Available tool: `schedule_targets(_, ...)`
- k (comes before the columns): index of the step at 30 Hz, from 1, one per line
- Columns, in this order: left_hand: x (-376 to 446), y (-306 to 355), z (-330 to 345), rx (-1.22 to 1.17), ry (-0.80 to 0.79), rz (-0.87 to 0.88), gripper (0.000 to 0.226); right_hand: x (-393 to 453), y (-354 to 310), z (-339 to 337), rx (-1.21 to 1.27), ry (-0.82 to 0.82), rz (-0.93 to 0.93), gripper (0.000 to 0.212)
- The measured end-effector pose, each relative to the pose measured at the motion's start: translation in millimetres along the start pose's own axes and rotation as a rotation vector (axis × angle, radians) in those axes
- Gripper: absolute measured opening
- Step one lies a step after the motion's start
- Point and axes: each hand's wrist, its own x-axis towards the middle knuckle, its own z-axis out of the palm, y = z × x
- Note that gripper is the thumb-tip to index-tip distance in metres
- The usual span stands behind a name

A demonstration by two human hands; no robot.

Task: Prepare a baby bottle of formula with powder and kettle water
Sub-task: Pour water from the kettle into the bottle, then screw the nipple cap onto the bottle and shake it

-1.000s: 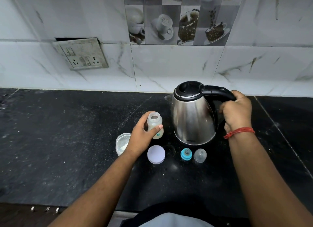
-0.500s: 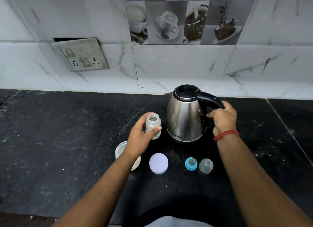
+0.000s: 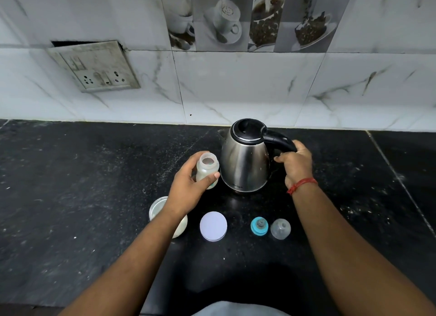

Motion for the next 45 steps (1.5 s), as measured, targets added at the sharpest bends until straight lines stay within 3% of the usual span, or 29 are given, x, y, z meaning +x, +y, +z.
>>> schedule_targets(7, -5, -1, 5, 0.026, -0.028, 0.009, 0.049, 5, 5, -12, -0.142, -0.041, 0.022, 0.041)
schedule_targets(11, -10, 0, 7, 0.038, -0.044, 0.028, 0.048, -8, 11, -21, -0.231, 0.076, -0.005, 0.052)
schedule_targets(15, -21, 2, 6, 0.031, -0.033, 0.044, 0.047, -37, 27, -31, -0.323, 0.175, -0.097, 0.043)
schedule_targets(17, -26, 1, 6, 0.042, -0.036, 0.046, 0.046, -50, 37, -36, -0.387, 0.072, -0.166, 0.036)
schedule_targets(20, -34, 0, 7, 0.050, -0.041, 0.037, 0.048, -68, 52, -43, -0.601, -0.267, -0.232, 0.026)
schedule_targets(23, -42, -1, 8, 0.067, -0.058, 0.040, 0.047, -82, 61, -47, -0.898, -0.547, -0.294, 0.041)
schedule_targets(25, -46, -1, 8, 0.079, -0.068, 0.046, 0.046, -90, 64, -46, -1.027, -0.631, -0.295, 0.058)
schedule_targets(29, -52, 0, 7, 0.088, -0.074, 0.049, 0.046, -94, 76, -44, -1.325, -0.650, -0.435, 0.081)
schedule_targets(34, -57, -1, 4, 0.082, -0.070, 0.043, 0.049, -92, 88, -42, -1.490, -0.639, -0.522, 0.084)
schedule_targets(41, -61, -6, 1, 0.085, -0.066, 0.028, 0.050, -98, 90, -42, -1.528, -0.627, -0.565, 0.075)
schedule_targets(45, -61, -6, 1, 0.086, -0.059, 0.021, 0.050, -101, 80, -40, -1.355, -0.594, -0.559, 0.070)
